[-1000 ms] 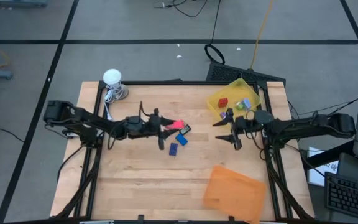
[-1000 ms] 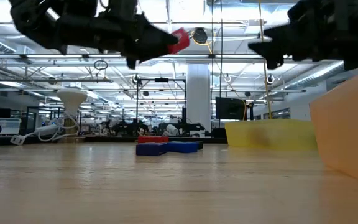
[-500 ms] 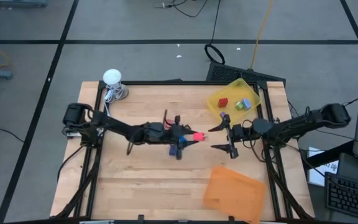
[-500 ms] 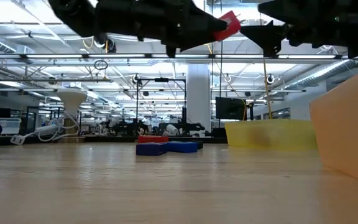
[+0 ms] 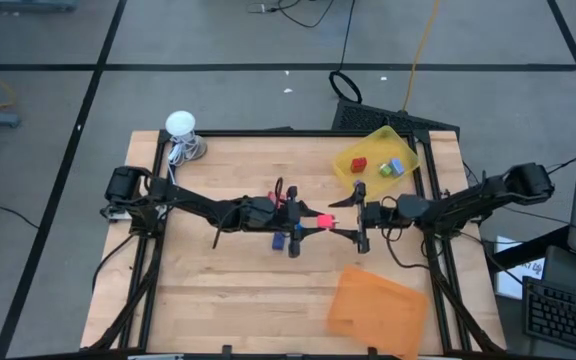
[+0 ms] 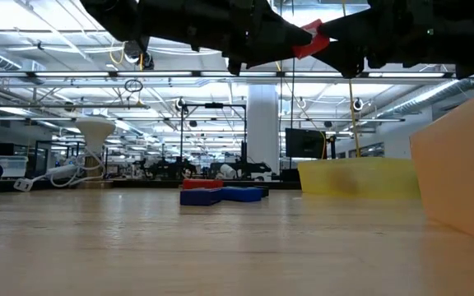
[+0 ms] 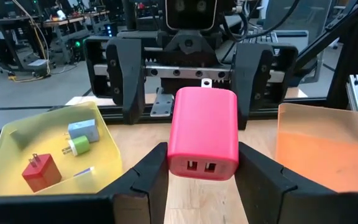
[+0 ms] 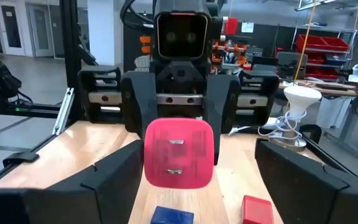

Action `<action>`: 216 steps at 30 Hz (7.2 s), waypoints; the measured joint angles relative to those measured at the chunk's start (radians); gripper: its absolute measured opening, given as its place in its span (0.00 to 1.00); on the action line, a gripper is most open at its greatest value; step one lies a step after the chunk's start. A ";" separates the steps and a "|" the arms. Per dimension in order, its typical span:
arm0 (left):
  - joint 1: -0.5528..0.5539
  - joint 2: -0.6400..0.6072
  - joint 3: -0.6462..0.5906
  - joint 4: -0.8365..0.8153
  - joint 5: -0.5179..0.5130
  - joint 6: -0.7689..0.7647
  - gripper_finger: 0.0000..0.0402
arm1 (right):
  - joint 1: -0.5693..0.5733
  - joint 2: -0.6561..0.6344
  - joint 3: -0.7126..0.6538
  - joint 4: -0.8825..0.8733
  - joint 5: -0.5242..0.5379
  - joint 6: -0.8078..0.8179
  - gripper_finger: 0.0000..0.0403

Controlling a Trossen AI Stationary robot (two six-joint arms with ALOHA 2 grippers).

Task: Pick & Place Office items
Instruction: Put the pink charger adapter into the yellow bin, then put the red charger adapter into the yellow bin

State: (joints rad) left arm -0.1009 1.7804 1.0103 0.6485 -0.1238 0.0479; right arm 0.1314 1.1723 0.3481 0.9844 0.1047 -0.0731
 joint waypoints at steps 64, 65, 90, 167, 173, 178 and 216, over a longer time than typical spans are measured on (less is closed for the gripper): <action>0.129 -0.300 -0.318 -0.065 -0.035 -0.133 0.70 | -0.179 -0.376 0.035 -0.727 0.199 0.186 0.37; 0.135 -0.299 -0.340 -0.021 -0.035 -0.135 0.70 | -0.188 -0.382 0.030 -0.744 0.224 0.185 0.37; 0.179 -0.299 -0.452 0.134 -0.035 -0.235 0.69 | -0.520 -0.391 -0.022 -1.080 0.256 0.350 0.37; 0.186 -0.291 -0.448 -0.260 -0.231 -0.593 0.66 | -0.357 -0.391 -0.022 -0.539 -0.500 0.292 0.45; 0.208 -0.291 -0.421 -0.362 -0.303 -0.602 0.63 | -0.356 -0.390 -0.022 -0.539 -0.455 0.270 0.45; 0.210 -0.245 -0.371 -0.364 -0.284 -0.449 0.61 | -0.356 -0.390 -0.022 -0.539 -0.416 0.270 0.45; 0.328 -0.002 -0.021 -0.818 0.023 0.028 0.84 | -0.352 -0.388 -0.022 -0.564 -0.475 0.270 0.45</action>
State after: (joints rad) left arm 0.2274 1.7781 0.9892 -0.1697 -0.1010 0.0761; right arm -0.2203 0.7841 0.3260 0.4207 -0.3698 0.1970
